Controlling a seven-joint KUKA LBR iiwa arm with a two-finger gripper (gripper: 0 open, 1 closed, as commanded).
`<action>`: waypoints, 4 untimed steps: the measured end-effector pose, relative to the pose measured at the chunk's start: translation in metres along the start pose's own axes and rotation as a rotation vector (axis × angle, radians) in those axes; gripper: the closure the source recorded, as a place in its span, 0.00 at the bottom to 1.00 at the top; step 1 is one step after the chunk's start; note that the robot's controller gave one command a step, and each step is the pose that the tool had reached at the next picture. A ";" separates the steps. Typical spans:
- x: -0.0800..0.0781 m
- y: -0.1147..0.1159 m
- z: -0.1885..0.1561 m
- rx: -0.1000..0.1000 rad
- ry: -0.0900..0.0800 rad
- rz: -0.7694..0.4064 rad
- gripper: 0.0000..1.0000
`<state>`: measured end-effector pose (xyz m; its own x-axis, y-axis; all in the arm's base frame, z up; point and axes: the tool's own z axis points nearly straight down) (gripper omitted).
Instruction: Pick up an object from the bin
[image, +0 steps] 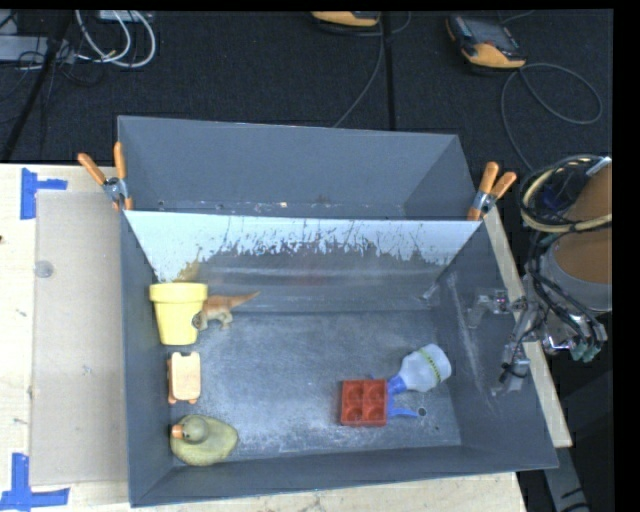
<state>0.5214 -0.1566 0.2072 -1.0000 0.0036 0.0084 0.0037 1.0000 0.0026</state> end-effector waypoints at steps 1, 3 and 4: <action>-0.001 0.001 -0.005 0.002 -0.008 -0.005 0.00; -0.015 0.031 0.056 0.001 -0.004 -0.342 0.00; -0.033 0.028 0.074 0.003 -0.008 -0.436 0.00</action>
Offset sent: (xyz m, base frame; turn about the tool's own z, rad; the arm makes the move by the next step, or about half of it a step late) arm 0.0183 0.0377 -0.1372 -0.4369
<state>0.5541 -0.1284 0.1332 -0.9079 -0.4193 -0.0010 -0.4193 0.9079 0.0015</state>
